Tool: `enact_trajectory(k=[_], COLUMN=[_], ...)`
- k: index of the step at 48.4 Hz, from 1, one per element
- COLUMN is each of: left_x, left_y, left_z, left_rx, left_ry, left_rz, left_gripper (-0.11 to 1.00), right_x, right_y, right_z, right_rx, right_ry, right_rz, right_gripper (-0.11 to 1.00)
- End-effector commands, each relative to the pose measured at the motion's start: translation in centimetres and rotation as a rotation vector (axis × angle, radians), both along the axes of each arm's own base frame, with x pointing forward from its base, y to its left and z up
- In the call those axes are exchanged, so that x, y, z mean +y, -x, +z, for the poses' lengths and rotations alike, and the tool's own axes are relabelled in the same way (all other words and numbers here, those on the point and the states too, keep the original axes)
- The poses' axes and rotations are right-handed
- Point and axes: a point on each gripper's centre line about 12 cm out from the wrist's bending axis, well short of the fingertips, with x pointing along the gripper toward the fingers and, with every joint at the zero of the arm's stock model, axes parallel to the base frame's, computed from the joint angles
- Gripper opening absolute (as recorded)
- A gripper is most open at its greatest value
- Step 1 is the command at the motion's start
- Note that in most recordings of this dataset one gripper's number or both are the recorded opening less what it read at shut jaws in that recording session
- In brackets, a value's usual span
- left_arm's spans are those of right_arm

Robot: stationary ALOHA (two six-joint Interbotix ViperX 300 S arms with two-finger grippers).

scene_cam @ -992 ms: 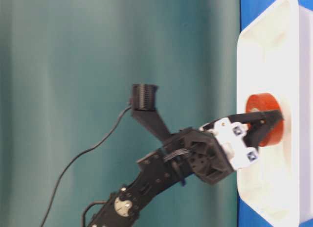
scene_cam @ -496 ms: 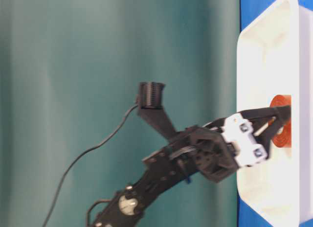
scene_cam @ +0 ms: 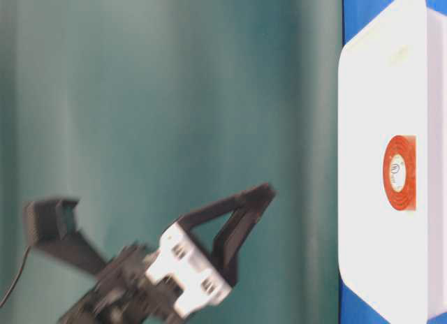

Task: Place one roll of tape in the white case with the left arm.
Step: 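Lower the tape into the tray and open the left gripper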

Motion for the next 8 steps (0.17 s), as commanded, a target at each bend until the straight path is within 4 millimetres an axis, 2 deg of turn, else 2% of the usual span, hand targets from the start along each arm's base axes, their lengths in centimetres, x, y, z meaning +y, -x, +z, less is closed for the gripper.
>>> enact_trajectory(k=[1,8], left_x=[-1.1,-2.7], left_y=[1.0,2.6], left_z=[2.3,3.4], left_rx=[-0.084,-0.183], left_ry=[0.002,0.005], left_rz=[-0.017,-0.053], left_gripper=[0.75,0.75], right_x=[0.0,0.0], right_y=[-0.2,-0.2], right_z=[0.4,0.4], right_rx=[-0.012,-0.012], right_ry=[-0.003,-0.004], right_rz=[-0.002,-0.002], right_gripper=[-0.06,-0.06])
